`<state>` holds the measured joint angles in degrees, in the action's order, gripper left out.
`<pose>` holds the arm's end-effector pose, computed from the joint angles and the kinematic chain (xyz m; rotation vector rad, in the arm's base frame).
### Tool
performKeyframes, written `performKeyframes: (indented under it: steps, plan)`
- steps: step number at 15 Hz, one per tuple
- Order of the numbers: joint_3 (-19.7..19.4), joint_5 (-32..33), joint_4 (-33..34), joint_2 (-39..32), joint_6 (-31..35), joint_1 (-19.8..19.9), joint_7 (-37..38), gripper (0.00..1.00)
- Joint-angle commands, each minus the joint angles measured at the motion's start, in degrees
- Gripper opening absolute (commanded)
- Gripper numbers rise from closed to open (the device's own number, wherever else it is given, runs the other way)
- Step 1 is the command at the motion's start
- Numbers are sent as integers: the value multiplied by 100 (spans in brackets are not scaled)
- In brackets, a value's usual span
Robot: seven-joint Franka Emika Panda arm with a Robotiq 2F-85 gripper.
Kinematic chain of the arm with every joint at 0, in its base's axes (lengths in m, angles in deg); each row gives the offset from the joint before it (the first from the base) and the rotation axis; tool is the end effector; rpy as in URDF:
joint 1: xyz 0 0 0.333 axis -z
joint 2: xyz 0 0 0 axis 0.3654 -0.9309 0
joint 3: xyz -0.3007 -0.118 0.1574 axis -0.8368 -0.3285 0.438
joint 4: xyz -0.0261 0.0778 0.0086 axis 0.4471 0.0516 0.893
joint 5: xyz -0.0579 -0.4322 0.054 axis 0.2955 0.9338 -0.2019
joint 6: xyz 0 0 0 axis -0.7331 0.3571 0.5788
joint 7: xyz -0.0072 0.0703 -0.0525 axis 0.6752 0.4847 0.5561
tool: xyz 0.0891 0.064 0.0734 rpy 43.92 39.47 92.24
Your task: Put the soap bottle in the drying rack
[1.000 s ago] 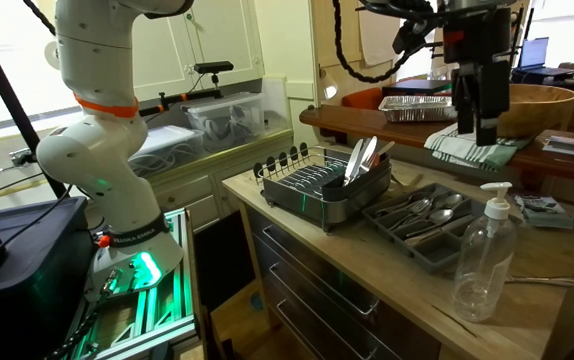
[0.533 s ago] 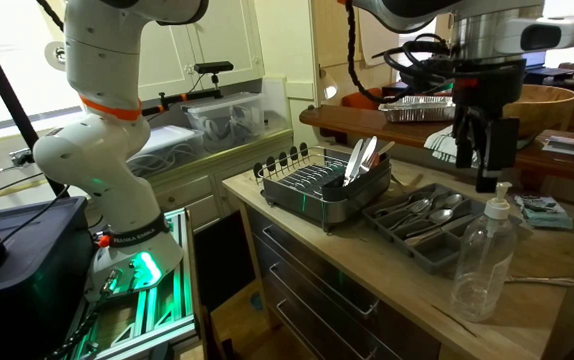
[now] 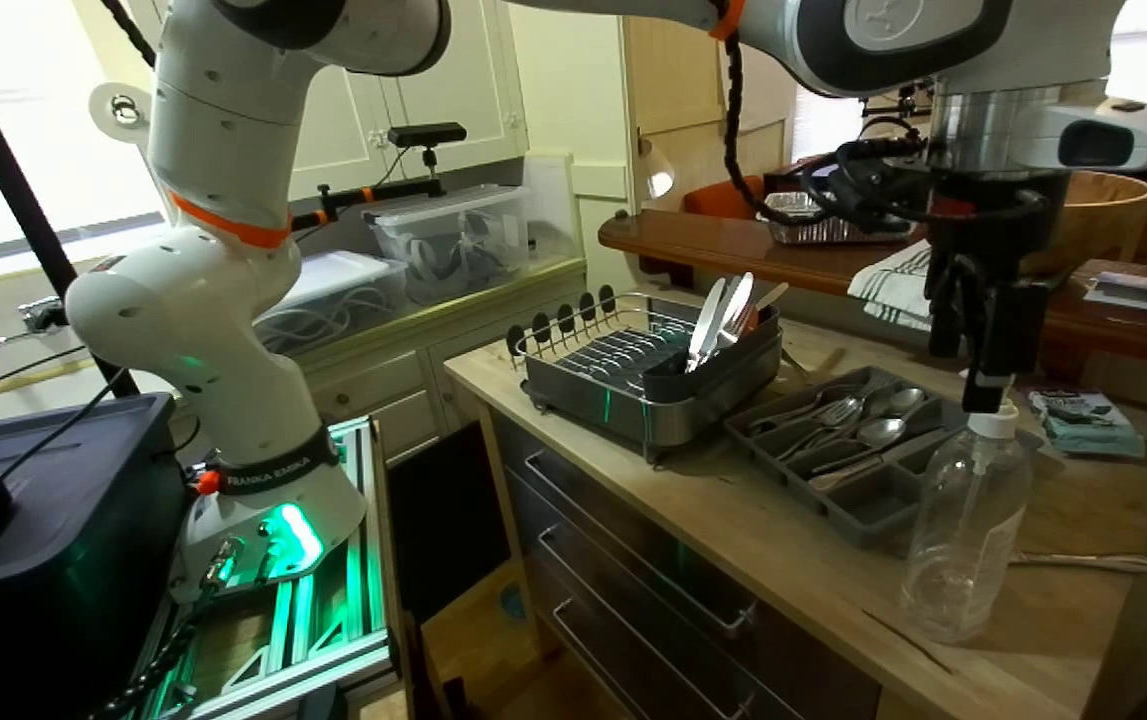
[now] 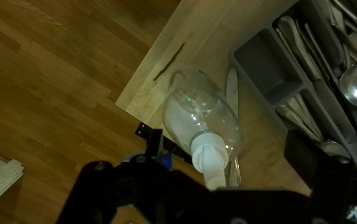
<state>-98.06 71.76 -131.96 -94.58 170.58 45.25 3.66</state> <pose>0.6314 -0.4467 0.3907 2.9321 -1.0223 0.0308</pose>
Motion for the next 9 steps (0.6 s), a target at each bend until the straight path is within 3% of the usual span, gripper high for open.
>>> performKeyframes:
  steps: [1, 9]
  plan:
    - [32, 18, 103, -70, -32, 37, 29, 100]
    - [399, -608, 798, -616, -352, 517, -829, 100]
